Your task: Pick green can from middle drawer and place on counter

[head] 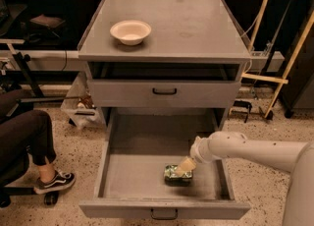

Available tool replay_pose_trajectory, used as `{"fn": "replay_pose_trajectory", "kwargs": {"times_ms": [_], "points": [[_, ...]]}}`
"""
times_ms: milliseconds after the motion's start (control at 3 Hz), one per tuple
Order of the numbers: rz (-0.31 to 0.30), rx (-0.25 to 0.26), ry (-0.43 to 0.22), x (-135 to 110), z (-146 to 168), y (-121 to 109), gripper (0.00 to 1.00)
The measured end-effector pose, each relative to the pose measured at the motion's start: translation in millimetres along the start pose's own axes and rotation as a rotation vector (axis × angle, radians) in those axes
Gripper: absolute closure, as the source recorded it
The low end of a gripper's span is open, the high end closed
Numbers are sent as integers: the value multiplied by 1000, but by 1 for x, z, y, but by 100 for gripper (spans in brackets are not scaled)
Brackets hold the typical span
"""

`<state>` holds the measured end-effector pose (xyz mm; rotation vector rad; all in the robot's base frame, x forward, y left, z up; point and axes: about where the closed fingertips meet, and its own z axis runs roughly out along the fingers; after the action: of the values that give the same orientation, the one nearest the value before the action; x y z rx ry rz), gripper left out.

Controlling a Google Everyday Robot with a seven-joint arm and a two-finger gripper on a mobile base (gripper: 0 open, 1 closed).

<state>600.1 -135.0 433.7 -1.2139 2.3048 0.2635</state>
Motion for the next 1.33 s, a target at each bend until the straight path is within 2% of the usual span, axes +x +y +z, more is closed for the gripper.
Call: {"fn": "replay_pose_trajectory", "kwargs": {"times_ms": [667,1000,1333], "points": [[-60,53,-85,-3,38,19,0],[-79,64,-100,-4,50,25,0],[-93,79,-88,-2,59,27,0]]}}
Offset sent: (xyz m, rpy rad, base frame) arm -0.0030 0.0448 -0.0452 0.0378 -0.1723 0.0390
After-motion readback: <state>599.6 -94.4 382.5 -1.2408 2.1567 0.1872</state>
